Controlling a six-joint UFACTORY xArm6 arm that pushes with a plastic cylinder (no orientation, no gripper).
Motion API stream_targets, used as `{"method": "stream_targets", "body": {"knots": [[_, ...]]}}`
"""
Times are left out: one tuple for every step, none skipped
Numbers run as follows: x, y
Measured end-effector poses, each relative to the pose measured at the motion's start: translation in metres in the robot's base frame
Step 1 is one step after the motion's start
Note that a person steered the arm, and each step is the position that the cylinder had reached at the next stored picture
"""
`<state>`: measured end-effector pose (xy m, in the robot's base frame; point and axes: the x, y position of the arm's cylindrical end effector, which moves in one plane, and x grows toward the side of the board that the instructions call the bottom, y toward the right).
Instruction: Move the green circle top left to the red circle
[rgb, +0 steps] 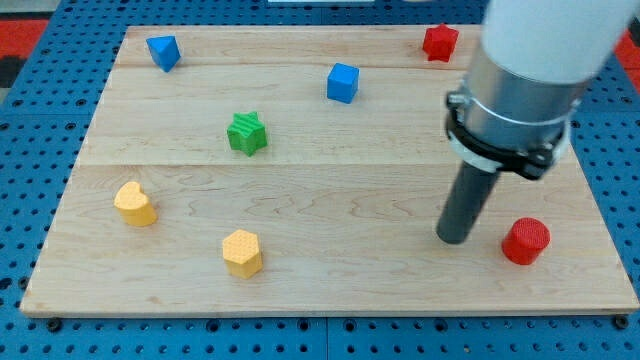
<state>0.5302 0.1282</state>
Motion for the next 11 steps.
{"method": "stream_targets", "body": {"knots": [[-0.035,-0.010],[-0.106,-0.009],[-0.147,0.055],[-0.146,0.088],[-0.101,0.075],[-0.084,0.101],[-0.113,0.098],[-0.070,0.121],[-0.061,0.093],[-0.083,0.120],[-0.101,0.091]]}}
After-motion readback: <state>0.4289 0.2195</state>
